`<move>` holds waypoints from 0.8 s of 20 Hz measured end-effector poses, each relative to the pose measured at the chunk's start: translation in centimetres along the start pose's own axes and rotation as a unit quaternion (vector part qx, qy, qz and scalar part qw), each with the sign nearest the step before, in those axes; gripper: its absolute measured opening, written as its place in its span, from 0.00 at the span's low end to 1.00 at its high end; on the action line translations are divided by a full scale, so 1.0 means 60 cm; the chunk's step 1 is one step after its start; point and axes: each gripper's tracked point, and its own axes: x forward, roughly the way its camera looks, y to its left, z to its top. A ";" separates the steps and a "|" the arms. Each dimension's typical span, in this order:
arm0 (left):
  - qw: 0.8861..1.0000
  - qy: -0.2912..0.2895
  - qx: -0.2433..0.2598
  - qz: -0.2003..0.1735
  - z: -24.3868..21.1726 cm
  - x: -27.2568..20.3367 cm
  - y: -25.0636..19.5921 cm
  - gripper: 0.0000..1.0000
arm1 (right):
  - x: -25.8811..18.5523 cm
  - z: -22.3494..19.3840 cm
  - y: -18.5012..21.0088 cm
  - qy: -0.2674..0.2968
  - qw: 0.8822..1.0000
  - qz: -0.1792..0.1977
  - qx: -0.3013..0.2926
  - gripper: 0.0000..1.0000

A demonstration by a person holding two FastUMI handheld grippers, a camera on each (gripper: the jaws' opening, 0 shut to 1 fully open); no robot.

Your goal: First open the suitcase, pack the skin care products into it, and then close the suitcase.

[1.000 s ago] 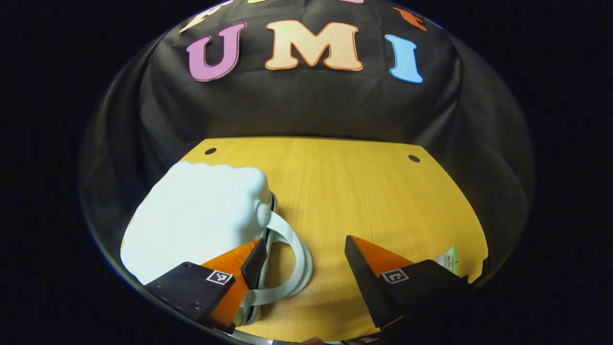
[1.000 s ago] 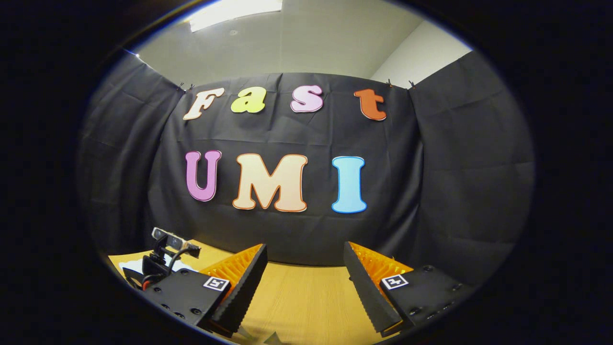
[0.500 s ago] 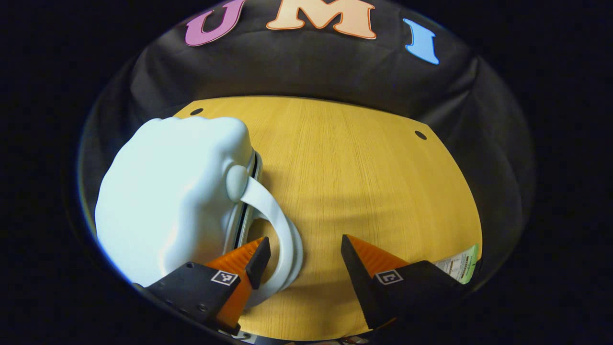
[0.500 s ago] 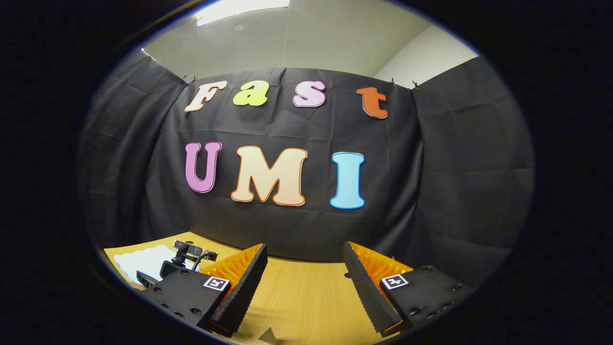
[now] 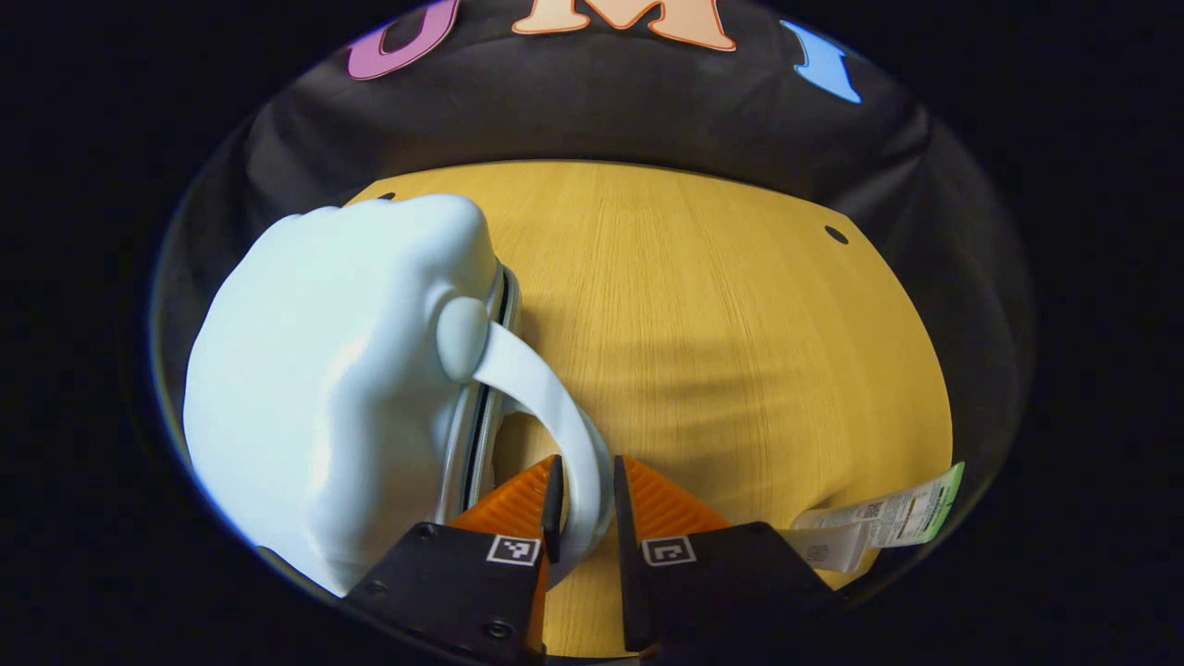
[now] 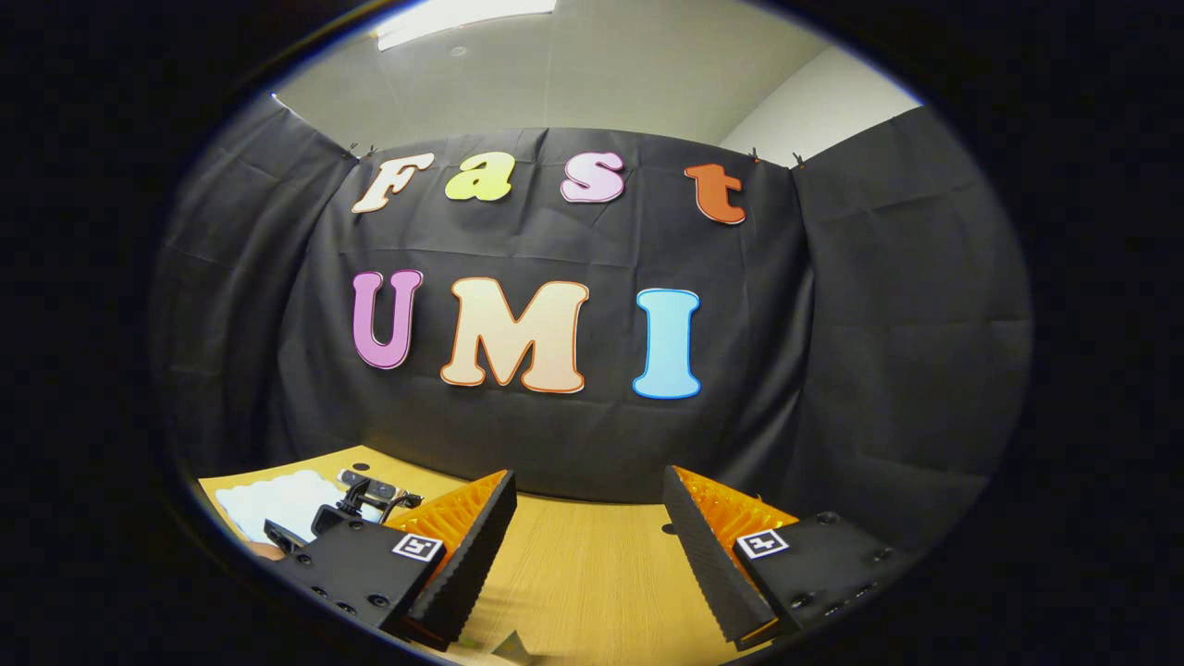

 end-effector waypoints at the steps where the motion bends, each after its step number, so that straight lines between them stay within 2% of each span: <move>1: 1.000 -0.004 0.009 -0.001 0.005 -0.003 -0.001 0.21 | 0.000 -0.002 0.002 0.000 1.000 0.001 0.001 0.99; 3: 0.999 -0.012 0.041 0.006 0.011 -0.011 -0.002 0.09 | -0.001 -0.003 0.006 -0.002 1.000 0.006 0.006 0.99; 6: 0.997 -0.020 0.071 0.019 0.021 -0.021 -0.009 0.05 | 0.001 -0.004 0.012 -0.004 1.000 0.011 0.012 0.99; 10: 0.999 -0.027 0.045 -0.007 0.039 -0.043 -0.016 0.02 | 0.003 -0.007 0.021 -0.006 1.000 0.019 0.016 0.99; 16: 0.998 -0.047 0.029 -0.027 0.092 -0.100 -0.005 0.02 | 0.007 -0.004 0.055 -0.010 0.998 0.044 0.032 1.00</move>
